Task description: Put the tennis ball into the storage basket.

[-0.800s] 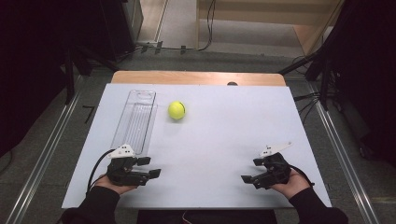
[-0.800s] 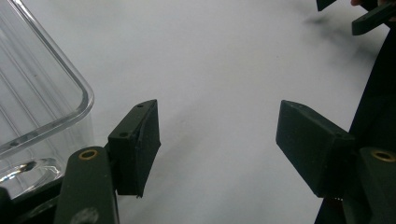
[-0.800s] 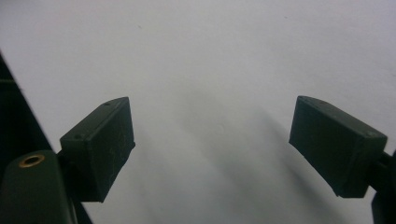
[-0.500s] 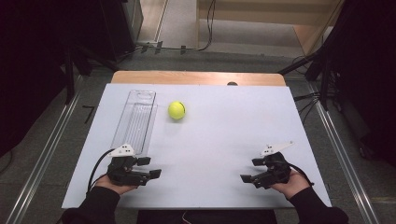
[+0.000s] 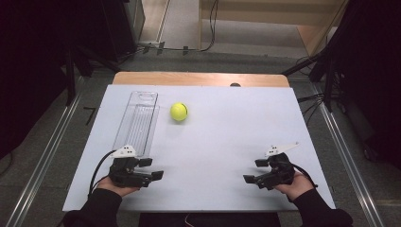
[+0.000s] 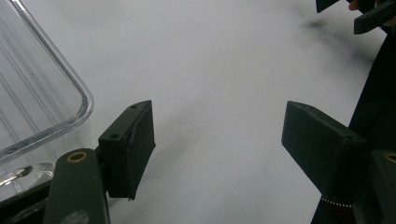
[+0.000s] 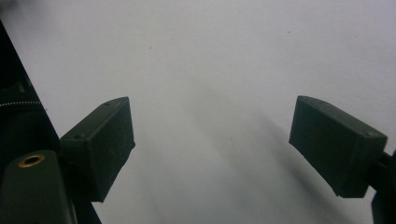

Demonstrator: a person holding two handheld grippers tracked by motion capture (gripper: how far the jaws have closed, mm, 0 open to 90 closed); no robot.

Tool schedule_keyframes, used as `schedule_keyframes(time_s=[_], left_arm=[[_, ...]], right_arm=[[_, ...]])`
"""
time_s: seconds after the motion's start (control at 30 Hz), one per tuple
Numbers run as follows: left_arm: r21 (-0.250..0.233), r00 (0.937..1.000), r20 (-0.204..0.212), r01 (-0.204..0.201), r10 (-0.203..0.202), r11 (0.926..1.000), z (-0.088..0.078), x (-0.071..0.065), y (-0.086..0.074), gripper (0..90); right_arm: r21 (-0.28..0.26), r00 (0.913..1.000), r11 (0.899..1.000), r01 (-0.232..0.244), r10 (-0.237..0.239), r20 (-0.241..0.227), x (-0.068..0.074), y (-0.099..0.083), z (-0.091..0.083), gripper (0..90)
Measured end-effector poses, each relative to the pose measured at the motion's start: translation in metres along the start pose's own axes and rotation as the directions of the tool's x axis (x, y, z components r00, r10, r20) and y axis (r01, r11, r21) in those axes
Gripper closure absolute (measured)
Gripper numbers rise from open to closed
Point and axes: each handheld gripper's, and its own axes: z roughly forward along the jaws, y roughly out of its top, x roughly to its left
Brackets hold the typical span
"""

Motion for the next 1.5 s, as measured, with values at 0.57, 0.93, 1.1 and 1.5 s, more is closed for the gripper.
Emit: schedule_keyframes(time_s=[0.57,0.93,1.1,1.5], left_arm=[[0.045,0.9998,-0.020,-0.001,0.002,0.9990,0.002,-0.002,0.002,26.3],[0.090,0.9998,-0.008,0.017,-0.016,0.9958,0.005,-0.001,0.004,26.5],[0.090,0.9997,-0.010,0.023,-0.022,0.9957,0.006,-0.002,0.005,26.5],[0.095,0.9997,-0.023,0.012,-0.010,0.9954,0.005,-0.008,0.012,26.8]], right_arm=[[0.021,0.9998,1.000,-0.006,0.006,0.021,-0.001,-0.001,0.004,12.0],[0.038,0.9995,0.999,0.004,-0.005,0.031,0.000,-0.001,0.005,12.0],[0.037,0.9995,0.999,0.002,-0.003,0.032,0.000,-0.001,0.005,12.0],[0.033,0.9994,0.999,0.002,-0.003,0.033,0.000,-0.001,0.003,12.0]])
